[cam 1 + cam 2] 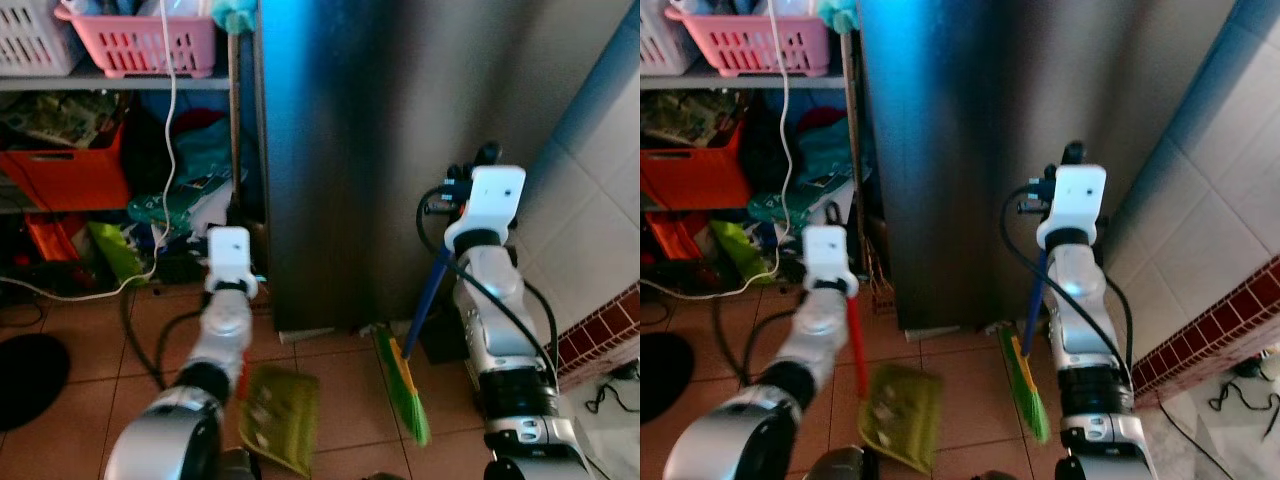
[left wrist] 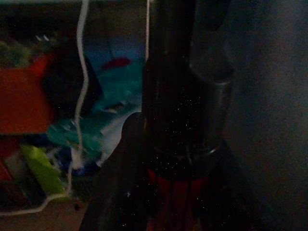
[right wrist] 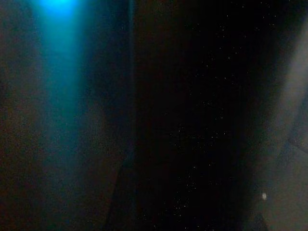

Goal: Sweep floor

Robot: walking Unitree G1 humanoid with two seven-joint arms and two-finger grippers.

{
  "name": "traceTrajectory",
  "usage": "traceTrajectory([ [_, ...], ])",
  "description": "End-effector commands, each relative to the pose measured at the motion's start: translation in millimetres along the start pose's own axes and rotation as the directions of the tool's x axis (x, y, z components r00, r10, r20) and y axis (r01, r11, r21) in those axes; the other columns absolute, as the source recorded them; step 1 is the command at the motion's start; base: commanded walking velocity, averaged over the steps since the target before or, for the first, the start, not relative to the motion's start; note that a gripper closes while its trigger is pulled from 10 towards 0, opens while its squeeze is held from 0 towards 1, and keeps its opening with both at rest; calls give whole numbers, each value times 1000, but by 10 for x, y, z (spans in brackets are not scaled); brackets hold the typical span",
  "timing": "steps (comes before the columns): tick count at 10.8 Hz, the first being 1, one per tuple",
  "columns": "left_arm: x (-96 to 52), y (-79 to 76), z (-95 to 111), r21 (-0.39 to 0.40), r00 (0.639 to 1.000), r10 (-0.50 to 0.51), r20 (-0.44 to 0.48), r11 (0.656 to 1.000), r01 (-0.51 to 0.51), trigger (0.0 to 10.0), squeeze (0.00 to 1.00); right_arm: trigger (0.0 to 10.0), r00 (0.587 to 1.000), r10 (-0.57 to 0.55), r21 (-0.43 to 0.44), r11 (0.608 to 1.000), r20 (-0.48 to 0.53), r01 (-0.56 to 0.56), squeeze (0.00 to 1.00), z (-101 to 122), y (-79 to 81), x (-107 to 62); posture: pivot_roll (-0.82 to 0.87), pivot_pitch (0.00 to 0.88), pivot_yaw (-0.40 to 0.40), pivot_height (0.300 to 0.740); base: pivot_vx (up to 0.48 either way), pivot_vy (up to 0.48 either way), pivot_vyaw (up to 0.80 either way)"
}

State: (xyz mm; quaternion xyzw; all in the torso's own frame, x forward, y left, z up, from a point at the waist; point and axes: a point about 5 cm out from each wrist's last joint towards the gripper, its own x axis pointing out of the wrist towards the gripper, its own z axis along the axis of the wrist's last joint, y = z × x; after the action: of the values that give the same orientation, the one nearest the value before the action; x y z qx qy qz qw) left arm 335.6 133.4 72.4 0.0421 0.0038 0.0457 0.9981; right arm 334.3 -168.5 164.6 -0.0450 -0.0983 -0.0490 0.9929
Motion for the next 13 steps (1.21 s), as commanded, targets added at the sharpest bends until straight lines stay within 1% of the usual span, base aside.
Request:
traceTrajectory([
  [1,33,24,136,-8,997,2,71,1000,-2,10000,0,10000,999,-7,9,1000,37,7,0,51,-7,7,-69,0,-26,740,0,0,0],
  [2,5,81,169,-11,995,-7,103,1000,8,10000,0,10000,1000,-15,22,1000,21,15,0,7,5,-2,-62,0,-14,740,0,0,0],
  [3,-53,165,301,-40,985,-1,172,999,8,10000,0,10000,1000,-17,57,998,-4,17,0,-48,52,-3,-53,0,-10,740,0,0,-712],
  [4,-78,203,382,-39,978,20,206,999,-12,10000,0,10000,1000,-14,58,998,-5,14,0,-64,74,-6,-45,0,-11,740,0,0,-800],
  [5,-140,213,478,2,971,-15,240,1000,15,10000,0,10000,1000,-15,71,997,-18,16,0,-109,82,-22,-34,0,-12,740,0,0,-800],
  [7,-230,249,506,-15,975,-23,223,1000,26,10000,0,10000,999,-19,91,996,-34,22,0,-150,106,-35,-14,0,-9,740,0,0,0],
  [8,-251,245,512,-25,977,-25,210,999,31,10000,0,10000,999,-22,98,995,-39,25,0,-165,110,-36,-14,0,-6,740,0,0,0],
  [10,-272,235,554,-40,981,-27,191,999,36,10000,0,10000,999,-23,104,994,-38,27,0,-167,117,-30,-23,0,-3,740,0,0,0],
  [12,-282,220,582,-54,984,-35,176,998,45,10000,0,10000,998,-32,108,993,-49,37,0,-190,90,-36,-26,0,-3,740,0,0,0],
  [13,-287,211,595,-50,984,-40,176,998,49,10000,0,10000,998,-31,107,994,-50,37,0,-194,90,-38,-28,0,-3,740,0,0,0],
])
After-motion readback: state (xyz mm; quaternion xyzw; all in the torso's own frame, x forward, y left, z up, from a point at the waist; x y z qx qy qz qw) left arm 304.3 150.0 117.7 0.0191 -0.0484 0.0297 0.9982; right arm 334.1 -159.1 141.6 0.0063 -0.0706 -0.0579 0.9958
